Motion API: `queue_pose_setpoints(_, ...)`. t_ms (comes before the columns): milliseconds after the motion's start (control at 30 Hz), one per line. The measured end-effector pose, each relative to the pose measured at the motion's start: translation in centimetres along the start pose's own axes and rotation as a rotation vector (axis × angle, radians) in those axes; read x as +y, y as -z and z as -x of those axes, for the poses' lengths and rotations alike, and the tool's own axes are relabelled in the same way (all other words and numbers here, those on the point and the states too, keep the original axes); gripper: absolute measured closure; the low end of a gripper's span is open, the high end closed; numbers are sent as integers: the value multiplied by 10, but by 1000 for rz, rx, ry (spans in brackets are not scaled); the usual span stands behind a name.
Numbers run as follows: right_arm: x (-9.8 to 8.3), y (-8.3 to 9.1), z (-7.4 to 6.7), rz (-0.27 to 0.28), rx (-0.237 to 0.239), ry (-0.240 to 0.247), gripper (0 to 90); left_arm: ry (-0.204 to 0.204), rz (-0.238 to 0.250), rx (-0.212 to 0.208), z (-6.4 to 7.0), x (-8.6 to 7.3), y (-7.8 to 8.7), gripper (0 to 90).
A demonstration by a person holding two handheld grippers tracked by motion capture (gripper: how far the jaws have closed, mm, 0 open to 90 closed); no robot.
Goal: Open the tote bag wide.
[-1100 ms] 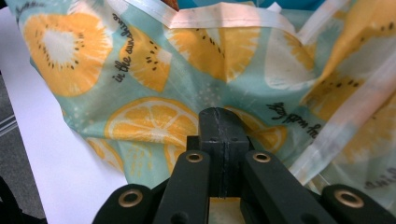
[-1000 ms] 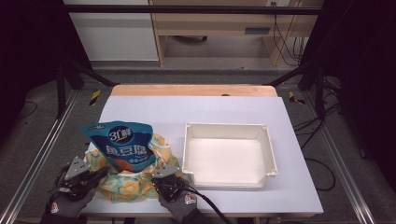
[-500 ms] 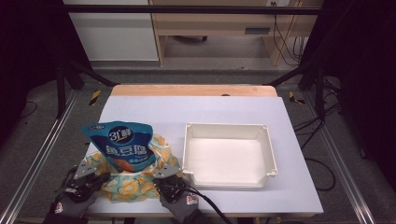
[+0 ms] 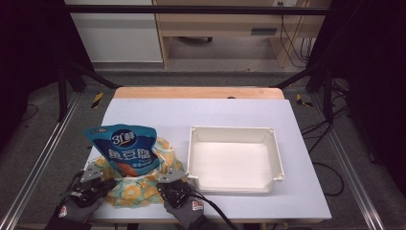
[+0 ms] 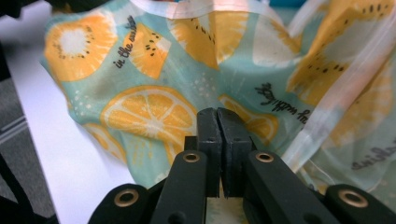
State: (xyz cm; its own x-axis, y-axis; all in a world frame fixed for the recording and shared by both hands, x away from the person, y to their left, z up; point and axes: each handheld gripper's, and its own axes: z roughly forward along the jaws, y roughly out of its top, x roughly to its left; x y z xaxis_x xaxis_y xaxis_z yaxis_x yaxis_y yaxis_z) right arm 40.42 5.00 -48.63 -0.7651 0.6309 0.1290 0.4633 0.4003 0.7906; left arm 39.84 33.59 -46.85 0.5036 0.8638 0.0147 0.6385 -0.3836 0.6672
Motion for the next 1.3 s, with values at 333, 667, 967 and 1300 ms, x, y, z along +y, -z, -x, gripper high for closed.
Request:
queue_pose_setpoints(333, 19, 32, 2, 136, 15, 1, 803, 22, 126, -22, 0, 3, 26, 689)
queue_pose_setpoints(667, 35, 62, 12, 232, 4, 4, 725, 36, 263, -15, 4, 14, 57, 597)
queue_pose_setpoints(967, 45, 82, 23, 279, -14, 12, 633, 44, 362, -9, 7, 26, 81, 531)
queue_pose_setpoints(1300, 54, 98, 30, 318, -15, 14, 553, 48, 389, -1, 4, 37, 89, 487)
